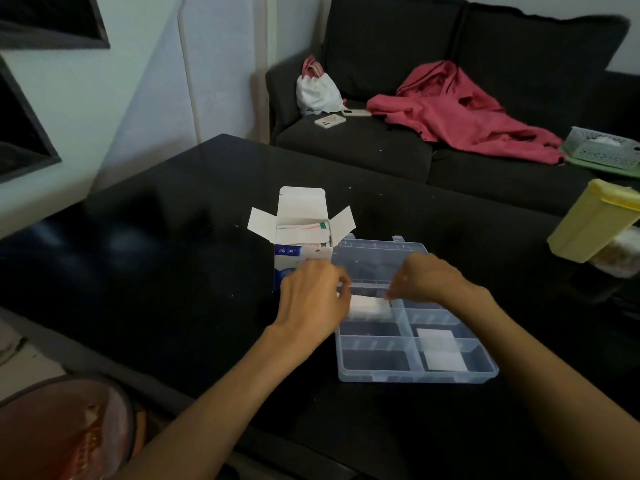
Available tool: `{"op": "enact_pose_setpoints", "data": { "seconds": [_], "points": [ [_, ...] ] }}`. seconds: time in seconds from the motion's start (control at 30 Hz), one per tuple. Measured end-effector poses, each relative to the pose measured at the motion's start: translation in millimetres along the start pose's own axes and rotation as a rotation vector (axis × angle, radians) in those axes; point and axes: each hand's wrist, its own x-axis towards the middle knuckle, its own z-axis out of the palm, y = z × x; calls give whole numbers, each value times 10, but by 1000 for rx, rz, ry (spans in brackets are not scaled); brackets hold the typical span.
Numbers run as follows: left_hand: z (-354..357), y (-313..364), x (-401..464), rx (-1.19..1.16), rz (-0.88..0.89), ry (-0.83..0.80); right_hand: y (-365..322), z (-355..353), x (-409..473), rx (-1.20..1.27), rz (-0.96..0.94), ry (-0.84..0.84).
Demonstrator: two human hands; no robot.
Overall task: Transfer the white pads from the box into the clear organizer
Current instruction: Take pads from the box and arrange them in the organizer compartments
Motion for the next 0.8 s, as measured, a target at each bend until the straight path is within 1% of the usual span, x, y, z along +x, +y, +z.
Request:
{"op": "enact_pose_setpoints", "data": {
  "seconds": [0.07,0.1,0.13,0.17,0.2,0.23,0.27,0.33,0.37,0.47,0.53,0.6,0.67,0.73,0.8],
  "points": [
    [-201,27,-36,-68,50,164,12,-204,-85,133,-31,26],
    [-292,12,-35,-66,66,269,14,-323,-149,209,-72,67],
    [-393,-52,-34,-23,60,353,-28,-443,-218,268,-134,150],
    [-463,-134,-20,42,27,373,-88,-538,-275,312,-204,265],
    [-489,-233,-1,101,-31,343,-167,-602,-308,346,-286,390],
    [-509,-344,13,145,-95,289,-298,-652,-321,371,-379,480],
    [-510,-438,20,176,-138,229,-434,-670,-306,378,-464,511],
    [-497,-559,8,190,-147,157,-696,-655,-215,306,-591,463],
    [-495,-595,-3,166,-145,144,-810,-627,-151,244,-620,421],
    [-518,-628,-18,99,-165,153,-961,-537,41,50,-606,317],
    [-528,-627,-13,76,-172,147,-977,-479,115,-26,-584,248],
    [-527,-629,-6,50,-185,114,-986,-433,145,-49,-560,200],
    [-521,-637,2,29,-198,97,-1006,-413,167,-56,-555,217],
    [-522,-633,12,2,-214,113,-1034,-428,194,-41,-567,210],
    [-531,-634,15,-35,-231,148,-1064,-457,226,10,-570,138]
  ]
}}
